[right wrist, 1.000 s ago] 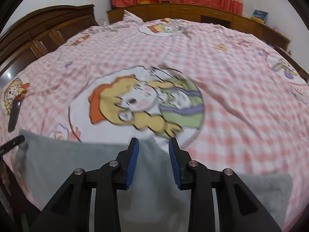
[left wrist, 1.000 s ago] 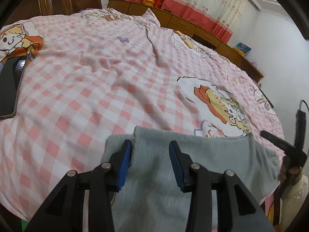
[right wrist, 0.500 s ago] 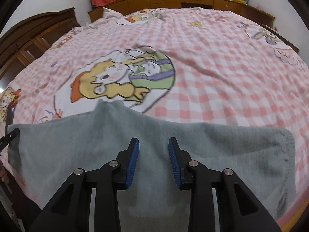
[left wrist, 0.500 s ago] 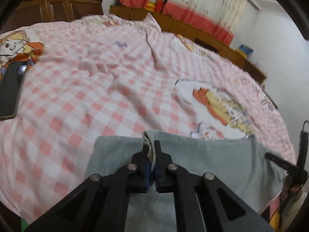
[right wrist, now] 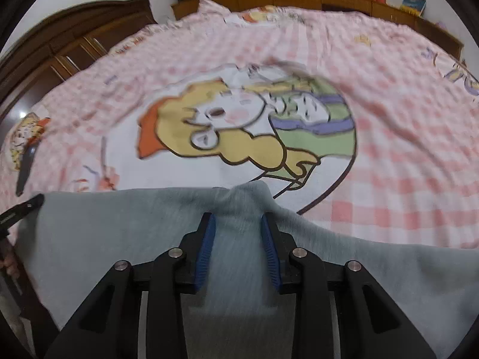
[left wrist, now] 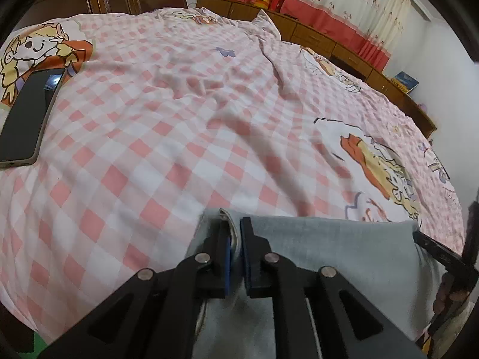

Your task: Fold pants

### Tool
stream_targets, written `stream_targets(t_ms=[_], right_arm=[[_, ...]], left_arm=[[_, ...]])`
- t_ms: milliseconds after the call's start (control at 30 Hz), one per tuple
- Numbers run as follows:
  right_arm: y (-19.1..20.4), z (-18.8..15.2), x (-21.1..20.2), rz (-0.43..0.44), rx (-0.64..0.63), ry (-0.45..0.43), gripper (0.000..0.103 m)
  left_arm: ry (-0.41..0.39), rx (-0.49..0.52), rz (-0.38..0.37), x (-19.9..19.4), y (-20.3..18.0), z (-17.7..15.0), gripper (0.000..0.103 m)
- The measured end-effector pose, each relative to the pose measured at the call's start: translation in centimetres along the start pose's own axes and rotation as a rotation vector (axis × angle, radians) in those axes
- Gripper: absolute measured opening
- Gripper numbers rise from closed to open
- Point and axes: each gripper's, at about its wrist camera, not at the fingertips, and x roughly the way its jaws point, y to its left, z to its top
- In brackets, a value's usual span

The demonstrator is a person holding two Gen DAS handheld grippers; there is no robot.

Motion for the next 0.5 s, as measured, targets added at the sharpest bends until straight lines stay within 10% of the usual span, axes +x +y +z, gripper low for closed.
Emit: stream_targets(t_ms=[167, 300, 500], right_arm=[[0.2, 0.9, 1.1, -0.027, 0.001, 0.007, 0.032], [0.0, 1.5, 1.1, -0.028, 0.028, 0.0, 0.032], [-1.0, 0.7, -2.8, -0.002, 0.13, -0.047, 0.032]], left_arm=[[0.006, 0.03, 0.008, -0.4, 0.0, 0.3, 0.015], [0.017, 0.017, -0.018, -1.7, -0.2, 0.3, 0.047], [-0.004, 0.063, -0.018, -4.2, -2.6, -0.4, 0.063]])
